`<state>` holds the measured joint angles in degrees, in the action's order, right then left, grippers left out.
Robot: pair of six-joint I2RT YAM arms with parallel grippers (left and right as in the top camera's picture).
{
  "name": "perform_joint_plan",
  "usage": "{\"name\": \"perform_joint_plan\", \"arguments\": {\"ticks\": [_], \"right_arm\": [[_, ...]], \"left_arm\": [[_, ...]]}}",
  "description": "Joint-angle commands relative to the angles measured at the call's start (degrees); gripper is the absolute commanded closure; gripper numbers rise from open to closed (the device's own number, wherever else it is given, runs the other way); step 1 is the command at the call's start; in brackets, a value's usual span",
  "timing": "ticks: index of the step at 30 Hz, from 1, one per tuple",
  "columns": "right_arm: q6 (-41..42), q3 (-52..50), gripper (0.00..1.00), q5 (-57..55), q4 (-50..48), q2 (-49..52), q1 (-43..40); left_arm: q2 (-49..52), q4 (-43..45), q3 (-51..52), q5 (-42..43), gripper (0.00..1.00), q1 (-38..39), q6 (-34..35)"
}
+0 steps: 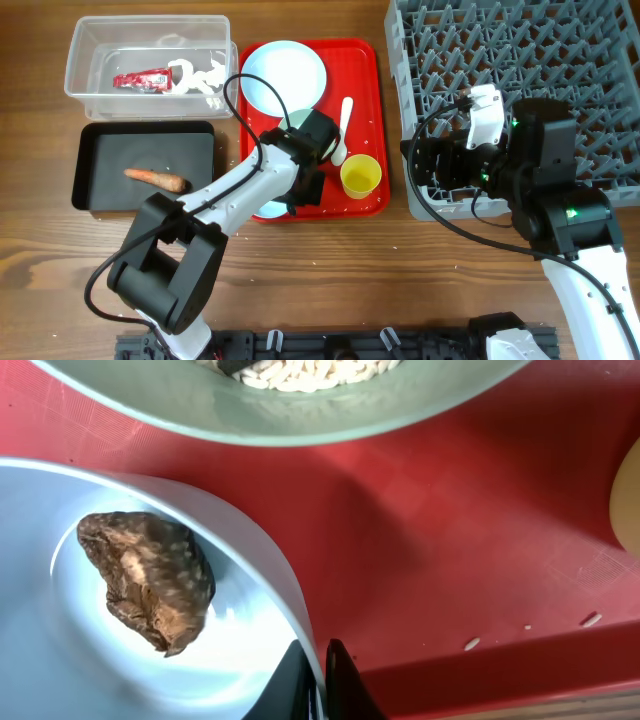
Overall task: Sort waste into correct bins and load items into the dishwasher rack
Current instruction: 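Grasp the brown scrap from the blue bowl and drop it on the black tray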
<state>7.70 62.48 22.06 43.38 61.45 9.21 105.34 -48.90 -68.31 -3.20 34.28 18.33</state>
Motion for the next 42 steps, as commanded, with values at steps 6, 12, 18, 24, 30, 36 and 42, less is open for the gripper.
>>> {"name": "perform_joint_plan", "arguments": {"ticks": [6,12,18,24,30,36,42], "right_arm": [[0.39,1.16,0.01,0.98,-1.11,0.28,0.13],[0.17,1.16,0.0,0.98,-1.18,0.28,0.13],[0.22,1.16,0.0,1.01,-1.38,0.28,0.13],[0.22,1.16,0.0,1.03,-2.03,0.28,0.13],[0.2,1.16,0.0,1.88,-3.8,0.28,0.13],[0.17,1.16,0.0,1.86,-3.72,0.28,0.13],[0.17,1.16,0.0,1.88,-4.35,0.28,0.13]], "left_arm": [[-10.99,-3.43,-3.39,0.31,0.96,-3.76,2.32],[-20.72,-2.95,-4.57,2.73,0.96,-21.44,3.08],[-16.63,-3.61,-4.44,27.47,0.96,-47.39,-2.16],[-6.08,-1.7,-4.44,59.76,0.96,-62.53,-9.44],[2.29,3.28,-4.46,90.27,0.96,-69.85,-8.61],[2.38,3.08,-4.46,93.57,0.96,-72.46,-3.85],[2.4,3.08,-4.46,93.55,0.96,-72.43,-1.4]]}}
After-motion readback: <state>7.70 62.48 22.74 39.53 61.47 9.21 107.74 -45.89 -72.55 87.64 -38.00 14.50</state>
